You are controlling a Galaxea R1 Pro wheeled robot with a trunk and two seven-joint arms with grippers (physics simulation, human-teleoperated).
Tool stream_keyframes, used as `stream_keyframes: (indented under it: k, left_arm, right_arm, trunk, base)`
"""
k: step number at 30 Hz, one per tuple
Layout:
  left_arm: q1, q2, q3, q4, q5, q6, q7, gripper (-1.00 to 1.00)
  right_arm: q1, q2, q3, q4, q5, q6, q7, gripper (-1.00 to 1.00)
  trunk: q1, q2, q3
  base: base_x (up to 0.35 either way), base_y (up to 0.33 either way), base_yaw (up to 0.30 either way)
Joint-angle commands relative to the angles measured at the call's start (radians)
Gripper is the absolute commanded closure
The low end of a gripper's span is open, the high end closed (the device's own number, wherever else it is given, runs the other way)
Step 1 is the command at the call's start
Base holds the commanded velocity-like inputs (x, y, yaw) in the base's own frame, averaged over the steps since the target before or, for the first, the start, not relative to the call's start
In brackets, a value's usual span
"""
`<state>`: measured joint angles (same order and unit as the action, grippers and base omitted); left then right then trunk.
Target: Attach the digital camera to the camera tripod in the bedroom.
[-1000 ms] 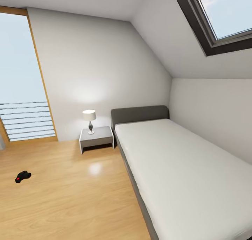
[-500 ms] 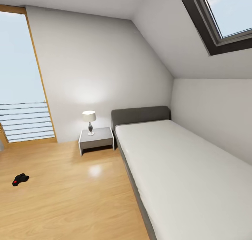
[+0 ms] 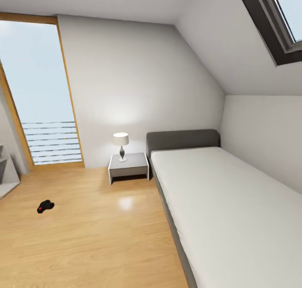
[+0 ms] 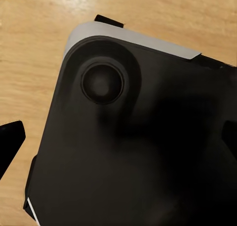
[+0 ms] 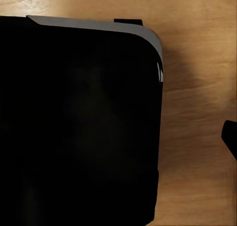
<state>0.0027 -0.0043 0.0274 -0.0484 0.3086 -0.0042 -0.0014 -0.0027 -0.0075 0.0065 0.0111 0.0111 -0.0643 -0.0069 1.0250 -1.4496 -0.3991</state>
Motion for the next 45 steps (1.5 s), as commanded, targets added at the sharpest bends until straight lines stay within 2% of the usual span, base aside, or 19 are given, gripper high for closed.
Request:
stream_keyframes:
  k: [1,19,45]
  left_arm:
    - [0.0,0.0,0.003,-0.001,0.004,0.0,0.0,-1.0]
    - [0.0,-0.013,0.002,-0.001,0.004,-0.002,0.0,-1.0]
    - [0.0,-0.014,0.002,-0.001,0.009,-0.002,0.0,-1.0]
  right_arm:
    - [0.0,0.0,0.001,0.001,0.001,-0.005,-0.001,-1.0]
    - [0.0,-0.002,0.0,0.001,0.001,-0.005,-0.001,-1.0]
    - [0.0,-0.002,0.0,0.001,0.001,-0.005,-0.001,-1.0]
  trunk:
    - [0.0,0.0,0.0]
    - [0.0,0.0,0.007]
    - [0.0,0.0,0.01]
  base:
    - [0.0,0.0,0.262]
    - [0.0,0.0,0.264]
    - [0.0,0.0,0.265]
